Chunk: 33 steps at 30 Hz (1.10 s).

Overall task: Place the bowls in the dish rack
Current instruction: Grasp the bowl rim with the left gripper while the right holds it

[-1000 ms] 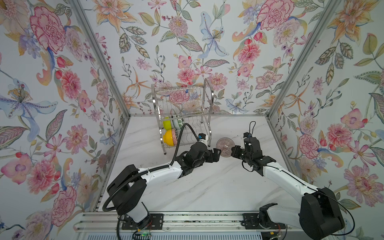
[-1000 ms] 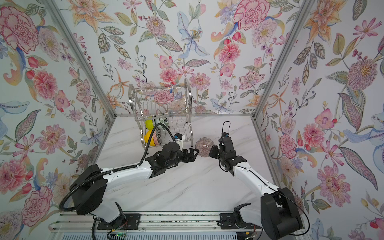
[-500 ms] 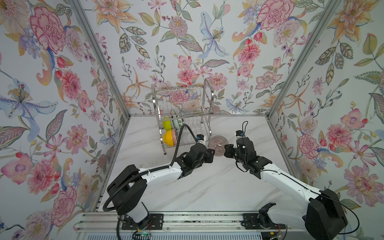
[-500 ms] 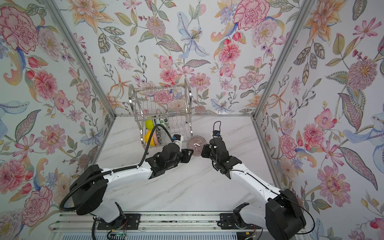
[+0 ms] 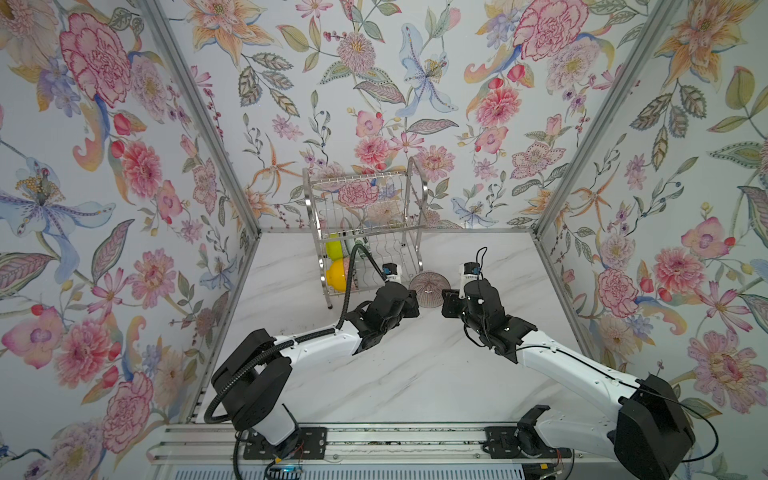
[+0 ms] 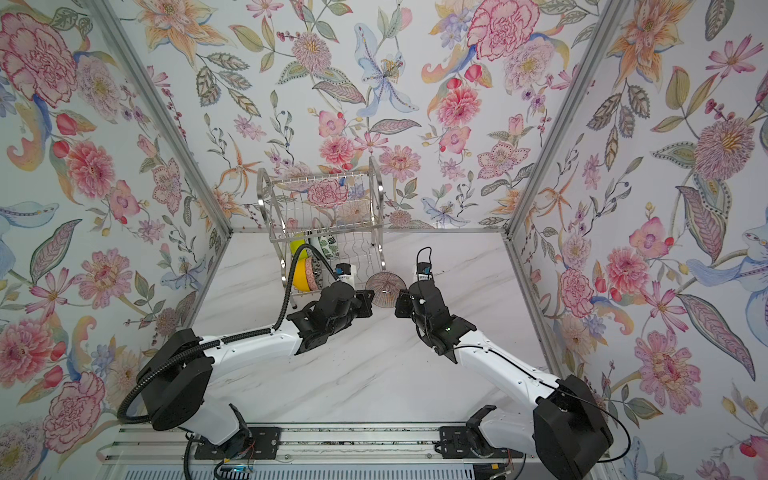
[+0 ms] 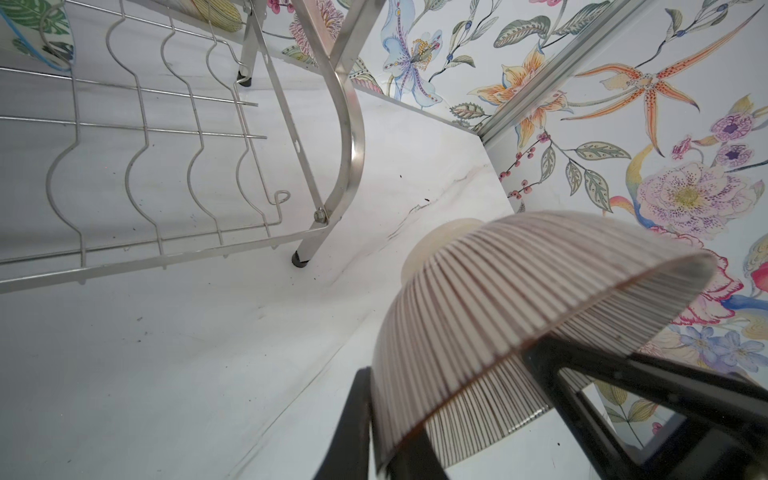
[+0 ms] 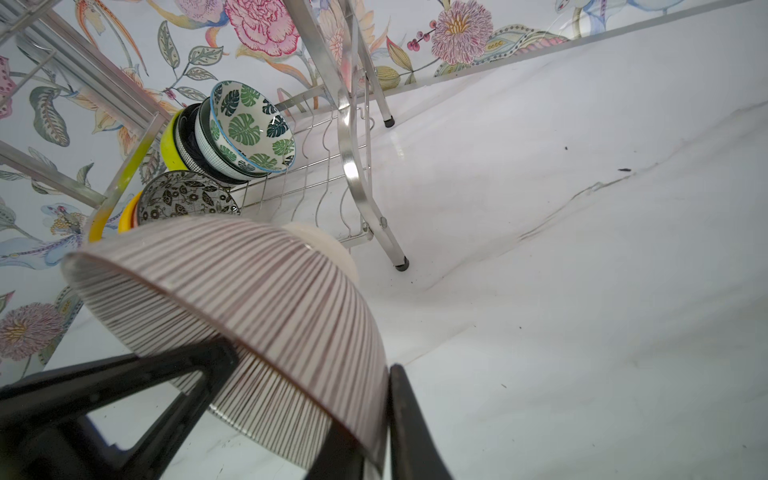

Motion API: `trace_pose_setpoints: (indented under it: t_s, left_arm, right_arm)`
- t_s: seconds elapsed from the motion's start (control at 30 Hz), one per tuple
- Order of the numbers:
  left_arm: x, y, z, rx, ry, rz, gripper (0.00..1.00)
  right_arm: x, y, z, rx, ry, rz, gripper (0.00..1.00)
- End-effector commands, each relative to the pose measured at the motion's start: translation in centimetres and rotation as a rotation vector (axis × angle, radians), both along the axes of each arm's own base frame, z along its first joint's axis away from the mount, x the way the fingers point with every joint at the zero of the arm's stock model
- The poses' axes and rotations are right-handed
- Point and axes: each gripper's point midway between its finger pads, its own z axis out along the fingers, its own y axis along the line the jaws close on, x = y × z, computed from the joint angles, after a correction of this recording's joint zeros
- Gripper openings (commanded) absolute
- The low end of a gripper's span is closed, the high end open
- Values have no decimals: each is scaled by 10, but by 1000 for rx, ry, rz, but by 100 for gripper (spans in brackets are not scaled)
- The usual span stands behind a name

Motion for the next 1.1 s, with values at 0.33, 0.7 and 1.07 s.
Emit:
trace_pose_setpoints:
  t_s: [0.33,0.7,1.07]
  left_arm:
    - [3,27,2,-57,1,108,0]
    - [31,61,19,-65,-91,319,0]
    - [55,82,55,80,-337,457,0]
  right_arm:
    - [11,27,42,158,-103,52,46]
    - [6,27,69,288,-107,66,99]
    - [34,-47,78,727,106,-244,98]
